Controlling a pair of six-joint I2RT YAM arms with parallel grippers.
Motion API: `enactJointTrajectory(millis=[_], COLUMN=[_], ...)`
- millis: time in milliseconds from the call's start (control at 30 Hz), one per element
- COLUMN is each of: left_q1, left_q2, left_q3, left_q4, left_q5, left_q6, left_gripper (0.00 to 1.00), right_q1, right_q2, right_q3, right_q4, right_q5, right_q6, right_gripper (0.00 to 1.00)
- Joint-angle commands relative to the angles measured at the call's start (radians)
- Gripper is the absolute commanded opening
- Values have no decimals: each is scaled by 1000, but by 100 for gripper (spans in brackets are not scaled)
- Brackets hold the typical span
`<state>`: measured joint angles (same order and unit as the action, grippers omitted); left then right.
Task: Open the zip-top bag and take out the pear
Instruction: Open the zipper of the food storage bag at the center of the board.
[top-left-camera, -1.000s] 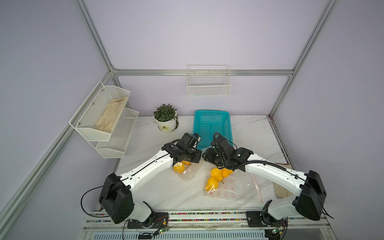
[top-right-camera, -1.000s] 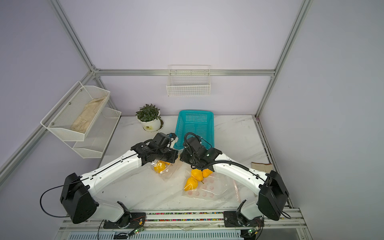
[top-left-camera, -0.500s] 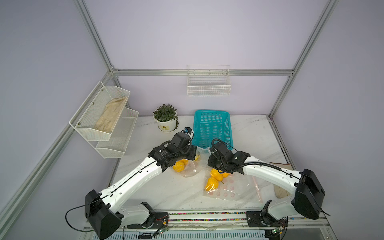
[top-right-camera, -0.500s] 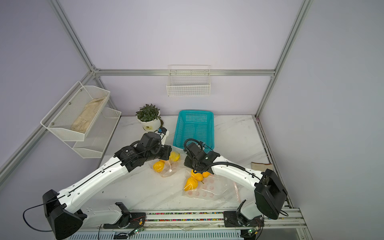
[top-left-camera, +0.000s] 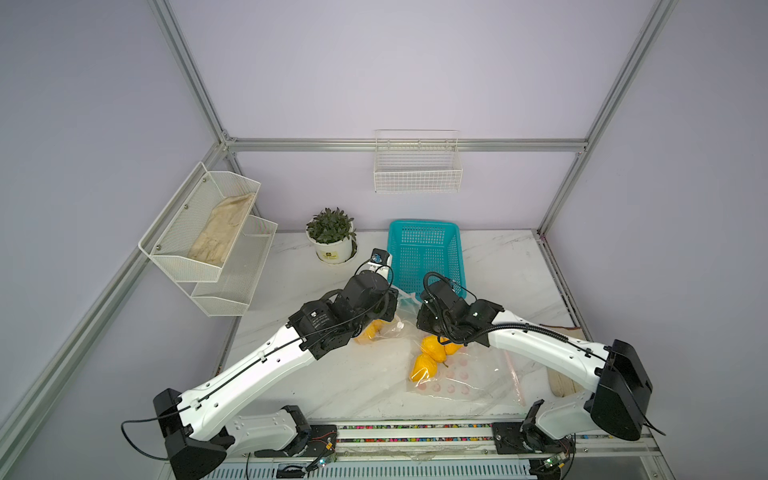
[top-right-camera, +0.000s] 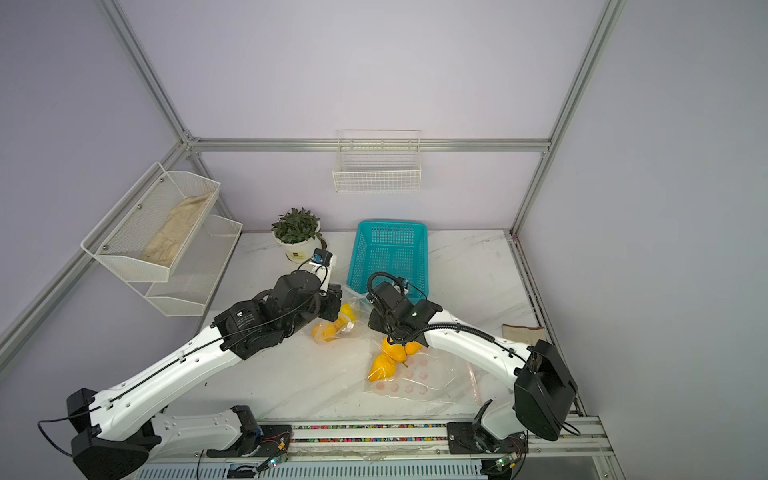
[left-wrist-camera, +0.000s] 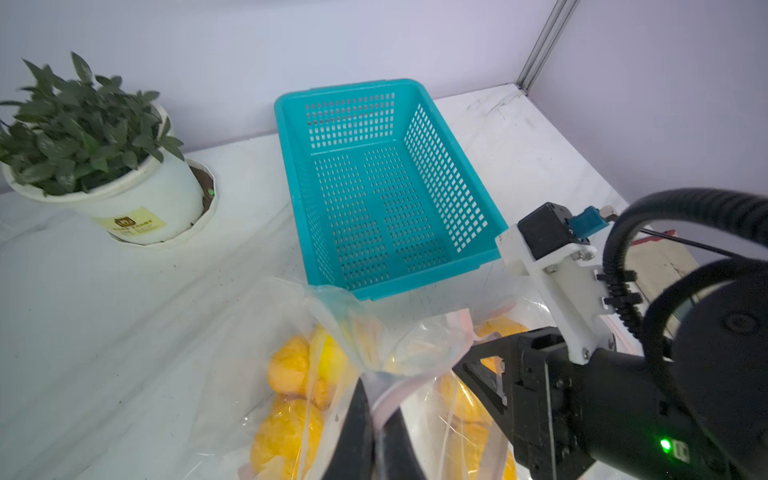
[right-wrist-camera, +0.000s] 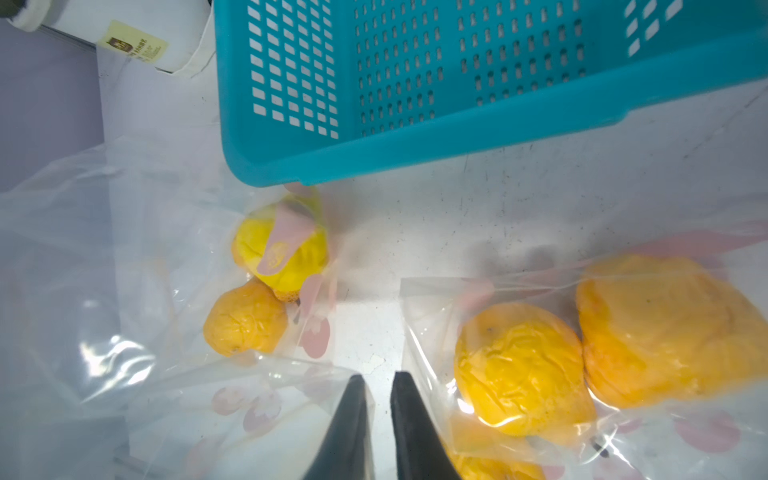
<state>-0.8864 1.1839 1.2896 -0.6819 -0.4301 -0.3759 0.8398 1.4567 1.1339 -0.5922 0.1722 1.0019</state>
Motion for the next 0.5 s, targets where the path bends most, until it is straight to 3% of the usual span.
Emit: enactJointTrajectory(millis=[0, 133, 200, 333, 467], left_q1=[-4, -1, 14, 76, 115], left_q2=[-20, -13, -12, 0, -7], left_q3=[64, 35, 9, -19, -48], left_q4=[37, 81, 115, 146, 191], left_q5=[-137, -126, -90, 47, 147], left_q6=[65, 57, 42, -22, -62], left_gripper=[0, 0, 0, 0, 0], right_q1=[4, 5, 5, 5, 4], right_q2=[-13, -29, -42, -67, -71], right_q3=[65, 176, 223, 319, 384], right_q4=[-52, -102, -142, -235, -235], right_q5=[33, 13, 11, -48, -182], right_q6=[-115, -250, -293, -336, -290], right_gripper=[25, 45, 50, 50, 37])
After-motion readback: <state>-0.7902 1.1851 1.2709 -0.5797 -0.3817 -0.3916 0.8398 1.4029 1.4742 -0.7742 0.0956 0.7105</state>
